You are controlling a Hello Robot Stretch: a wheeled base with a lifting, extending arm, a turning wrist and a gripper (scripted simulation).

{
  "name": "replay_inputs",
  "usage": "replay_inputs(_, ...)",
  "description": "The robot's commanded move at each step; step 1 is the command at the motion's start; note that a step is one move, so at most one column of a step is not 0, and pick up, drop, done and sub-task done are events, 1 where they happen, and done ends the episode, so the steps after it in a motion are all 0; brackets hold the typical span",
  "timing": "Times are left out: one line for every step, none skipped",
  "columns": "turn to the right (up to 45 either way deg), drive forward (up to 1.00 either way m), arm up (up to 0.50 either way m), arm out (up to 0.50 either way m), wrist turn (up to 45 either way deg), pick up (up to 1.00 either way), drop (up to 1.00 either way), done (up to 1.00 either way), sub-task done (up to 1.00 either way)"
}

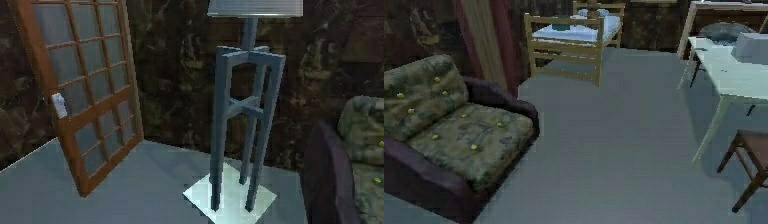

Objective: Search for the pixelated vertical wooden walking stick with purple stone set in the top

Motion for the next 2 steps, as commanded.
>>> replay_inputs(-45.0, 0.00, 0.00, 0.00, 0.0, 0.00, 0.00, 0.00, 0.00)
replay_inputs(-3.0, 0.00, 0.00, 0.00, 0.0, 0.00, 0.00, 0.00, 0.00)
